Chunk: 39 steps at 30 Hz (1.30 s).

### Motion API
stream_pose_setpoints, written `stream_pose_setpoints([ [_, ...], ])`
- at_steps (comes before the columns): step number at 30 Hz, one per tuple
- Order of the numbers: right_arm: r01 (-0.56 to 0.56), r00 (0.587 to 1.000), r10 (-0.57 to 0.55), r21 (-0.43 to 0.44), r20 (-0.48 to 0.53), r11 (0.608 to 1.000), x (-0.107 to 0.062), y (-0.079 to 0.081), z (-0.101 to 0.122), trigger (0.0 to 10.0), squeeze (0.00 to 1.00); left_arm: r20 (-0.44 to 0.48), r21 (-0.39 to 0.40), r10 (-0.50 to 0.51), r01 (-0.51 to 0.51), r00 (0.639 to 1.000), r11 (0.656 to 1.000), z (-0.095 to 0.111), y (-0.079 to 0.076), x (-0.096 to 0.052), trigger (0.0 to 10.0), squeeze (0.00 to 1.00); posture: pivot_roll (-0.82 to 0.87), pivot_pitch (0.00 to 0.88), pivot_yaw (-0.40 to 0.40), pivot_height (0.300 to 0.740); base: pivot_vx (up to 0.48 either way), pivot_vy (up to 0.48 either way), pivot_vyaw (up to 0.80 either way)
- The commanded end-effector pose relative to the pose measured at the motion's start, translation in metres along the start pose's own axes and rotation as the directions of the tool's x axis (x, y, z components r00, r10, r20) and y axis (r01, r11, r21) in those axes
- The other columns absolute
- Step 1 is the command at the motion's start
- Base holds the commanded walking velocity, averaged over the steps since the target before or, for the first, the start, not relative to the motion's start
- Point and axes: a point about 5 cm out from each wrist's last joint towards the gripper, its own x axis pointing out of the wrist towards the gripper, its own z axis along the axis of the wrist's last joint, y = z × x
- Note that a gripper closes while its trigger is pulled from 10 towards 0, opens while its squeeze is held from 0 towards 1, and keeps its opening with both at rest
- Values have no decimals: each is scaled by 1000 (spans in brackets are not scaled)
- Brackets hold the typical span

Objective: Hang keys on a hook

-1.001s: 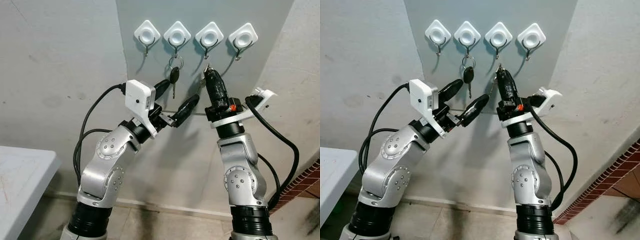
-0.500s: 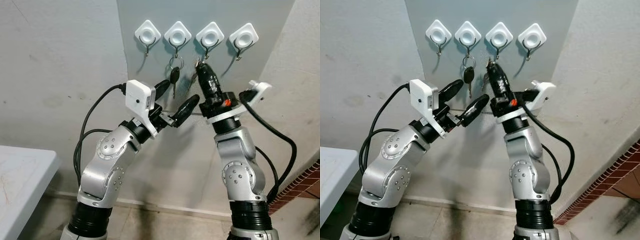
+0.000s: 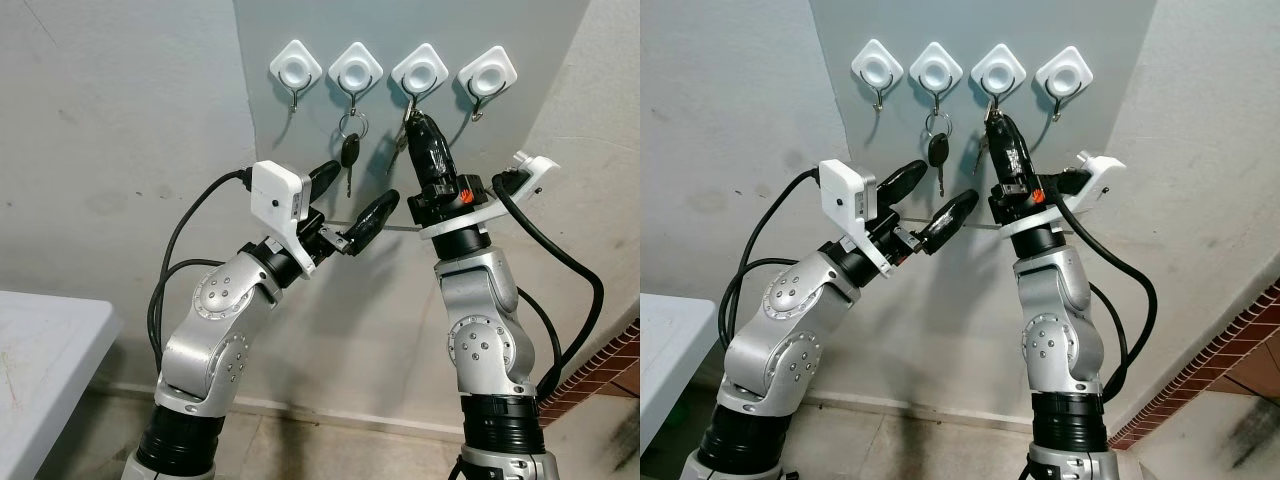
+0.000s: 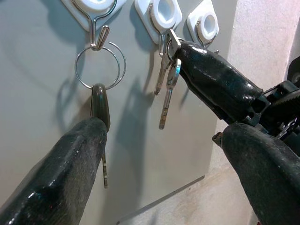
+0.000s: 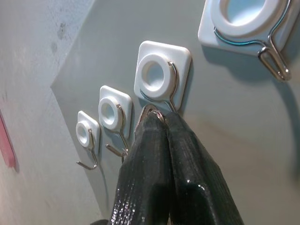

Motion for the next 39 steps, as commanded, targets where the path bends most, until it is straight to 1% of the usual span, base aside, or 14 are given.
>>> stream_pose_setpoints([
  [1,-23,998,21,25,53,999,8,6,10,10000,0,4,5,0,0,1000,1000,3,-1,-1,10000,0,-1,0,17,740,0,0,0],
  [2,-23,998,21,25,53,999,8,6,10,10000,0,4,5,0,0,1000,1000,3,-1,-1,10000,0,-1,0,17,740,0,0,0],
  [7,6,997,-14,100,76,995,9,3,11,10000,0,4,4,3,-3,1000,1000,3,-2,-2,10000,0,2,0,16,740,0,0,0],
  [11,12,996,-22,130,82,991,9,1,12,10000,0,3,4,3,-3,1000,1000,3,-2,-1,10000,0,2,0,16,740,0,0,0],
  [13,23,996,-40,194,84,981,7,0,11,10000,0,2,3,3,-3,1000,1000,3,-2,-1,10000,0,3,0,17,740,0,0,0],
  [14,23,996,-40,194,84,981,7,0,11,10000,0,2,3,3,-3,1000,1000,3,-2,-1,10000,0,3,0,17,740,0,0,0],
  [17,39,995,-61,243,84,969,6,-2,10,10000,0,3,2,4,-4,1000,1000,3,-2,-1,10000,0,3,0,17,740,0,0,0],
  [18,39,995,-61,243,84,969,6,-2,10,10000,0,3,2,4,-4,1000,1000,3,-2,-1,10000,0,3,0,17,740,0,0,0],
  [19,38,995,-59,242,77,970,5,-2,9,10000,0,2,2,5,-5,1000,1000,3,-2,-2,10000,0,3,0,17,740,0,0,0],
  [21,40,997,-58,277,57,960,2,-2,6,10000,0,3,-1,6,-6,1000,1000,4,-2,-2,10000,0,3,0,17,740,0,0,0],
  [22,40,997,-58,277,57,960,2,-2,6,10000,0,3,-1,6,-6,1000,1000,4,-2,-2,10000,0,3,0,17,740,0,0,0],
  [24,44,999,-50,268,17,963,0,-2,0,10000,0,4,0,6,-6,1000,1000,4,-2,-2,10000,0,4,0,15,740,0,0,0],
  [32,39,999,-29,248,-43,968,-7,1,-9,10000,0,8,-5,12,-12,1000,1000,5,-2,-1,10000,0,3,0,13,740,0,0,0],
  [39,30,998,-18,226,-54,974,-8,2,-10,10000,0,8,-9,15,-15,1000,1000,5,-2,-1,10000,0,2,0,12,740,0,0,0],
])
